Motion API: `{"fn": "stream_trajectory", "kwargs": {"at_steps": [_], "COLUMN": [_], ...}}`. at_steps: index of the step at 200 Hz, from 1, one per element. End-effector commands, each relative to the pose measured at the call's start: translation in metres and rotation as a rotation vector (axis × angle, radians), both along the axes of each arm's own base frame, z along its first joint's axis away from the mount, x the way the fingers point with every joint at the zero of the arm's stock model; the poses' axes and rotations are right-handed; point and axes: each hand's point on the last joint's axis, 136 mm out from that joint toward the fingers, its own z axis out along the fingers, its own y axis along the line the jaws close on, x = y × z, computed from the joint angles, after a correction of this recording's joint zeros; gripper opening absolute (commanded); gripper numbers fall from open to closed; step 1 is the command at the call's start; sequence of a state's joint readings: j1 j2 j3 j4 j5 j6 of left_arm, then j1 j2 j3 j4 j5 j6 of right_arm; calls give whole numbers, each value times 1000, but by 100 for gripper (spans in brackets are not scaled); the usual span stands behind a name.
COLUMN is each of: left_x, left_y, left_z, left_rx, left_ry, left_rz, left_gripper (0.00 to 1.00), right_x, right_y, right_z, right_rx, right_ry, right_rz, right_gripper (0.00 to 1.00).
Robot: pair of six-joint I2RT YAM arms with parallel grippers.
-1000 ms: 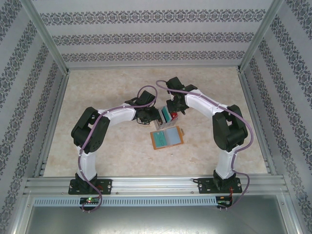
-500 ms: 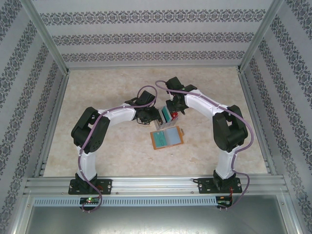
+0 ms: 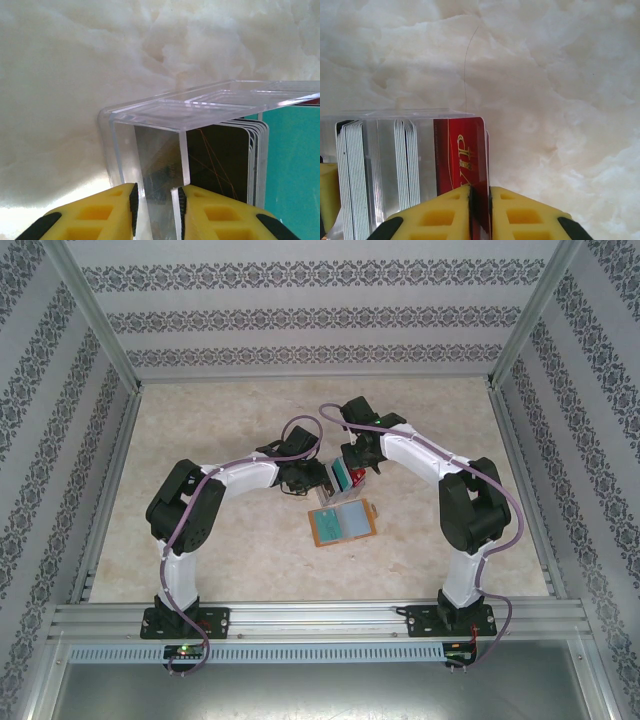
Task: Put the credit cards into the card holder
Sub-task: Pick up several credit cards from the storage box.
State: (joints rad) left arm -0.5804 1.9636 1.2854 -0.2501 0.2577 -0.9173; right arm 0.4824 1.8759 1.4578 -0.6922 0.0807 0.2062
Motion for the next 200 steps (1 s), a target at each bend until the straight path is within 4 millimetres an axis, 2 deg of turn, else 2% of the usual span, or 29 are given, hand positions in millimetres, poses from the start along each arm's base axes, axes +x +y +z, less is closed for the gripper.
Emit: {"fn": "stream_trajectory", "kwargs": {"at_steps": [1, 58, 75, 91, 138, 178, 200], "left_x": [-13, -13, -13, -13, -7, -5, -5], "left_y": [14, 15, 15, 15, 11, 7, 7], "left_z": [-13, -11, -10, -9, 7, 15, 23], "left_rx": [41, 44, 45, 38, 6, -19, -39], "left_ry": [54, 50, 49, 41, -18, -40, -67], "left_rz": [14, 11, 10, 12, 1, -11, -5], "left_gripper": [30, 30, 30, 32, 38, 41, 45], "right_x": [0, -2, -4, -6, -8, -10, -11], "right_y": [-3, 2, 6, 9, 9, 11, 13], "right_z": [17, 32, 34, 37, 48, 42, 52], "right_rx": [2, 63, 123, 183, 296, 340, 390], "right_ry": [-30, -50, -37, -26, -37, -6, -17], "right_rz": [-8, -12, -14, -27, -48, -62, -64], "right_gripper": [10, 10, 1, 1, 1, 1, 1]}}
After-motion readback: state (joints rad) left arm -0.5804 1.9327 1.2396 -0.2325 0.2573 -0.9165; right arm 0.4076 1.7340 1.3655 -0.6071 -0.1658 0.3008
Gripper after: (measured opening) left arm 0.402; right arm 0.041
